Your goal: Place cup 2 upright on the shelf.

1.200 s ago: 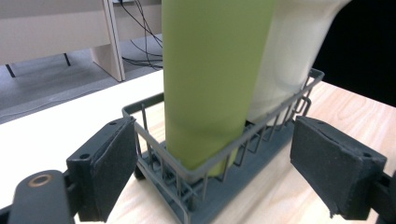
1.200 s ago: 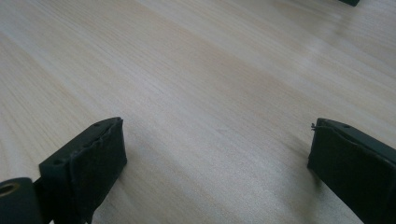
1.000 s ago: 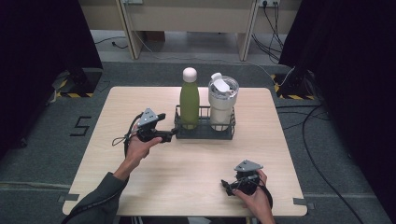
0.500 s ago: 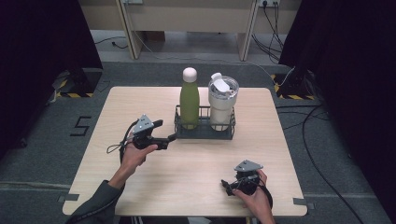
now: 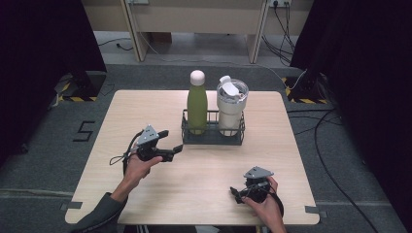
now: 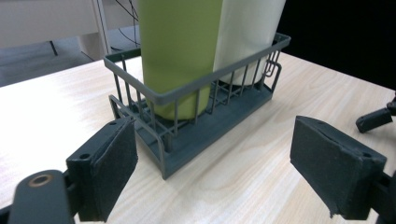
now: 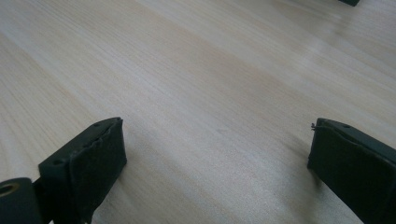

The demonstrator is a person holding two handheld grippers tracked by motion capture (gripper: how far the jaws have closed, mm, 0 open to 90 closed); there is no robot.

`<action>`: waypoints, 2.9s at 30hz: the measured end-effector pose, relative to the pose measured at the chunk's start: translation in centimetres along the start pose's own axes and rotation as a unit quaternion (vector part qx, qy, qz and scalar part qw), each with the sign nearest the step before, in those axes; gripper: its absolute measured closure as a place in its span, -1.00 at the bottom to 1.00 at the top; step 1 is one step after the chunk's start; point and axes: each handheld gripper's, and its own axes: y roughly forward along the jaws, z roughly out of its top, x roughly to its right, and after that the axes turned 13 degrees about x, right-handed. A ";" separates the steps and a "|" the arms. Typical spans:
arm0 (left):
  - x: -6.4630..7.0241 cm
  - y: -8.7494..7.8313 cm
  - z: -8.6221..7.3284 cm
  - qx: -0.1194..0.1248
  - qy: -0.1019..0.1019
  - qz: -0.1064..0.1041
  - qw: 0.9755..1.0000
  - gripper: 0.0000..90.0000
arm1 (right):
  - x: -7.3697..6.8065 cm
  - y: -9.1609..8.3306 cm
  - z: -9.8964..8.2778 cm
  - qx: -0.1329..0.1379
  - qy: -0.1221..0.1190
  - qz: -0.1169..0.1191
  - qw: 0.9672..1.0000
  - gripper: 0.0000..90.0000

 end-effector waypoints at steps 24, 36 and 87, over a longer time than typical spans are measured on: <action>0.8 -1.9 -2.9 -0.039 -0.007 -0.008 0.999 -0.67 | 0.0 0.0 0.0 0.000 0.000 0.000 1.000 -0.91; 1.4 -2.8 -4.5 -0.061 -0.014 -0.013 0.998 -0.67 | 0.0 0.0 0.0 0.000 0.000 0.000 1.000 -0.91; 3.8 -5.9 -7.5 -0.152 0.046 -0.022 0.987 -0.67 | 0.0 0.0 0.0 0.001 -0.002 -0.001 1.000 -0.90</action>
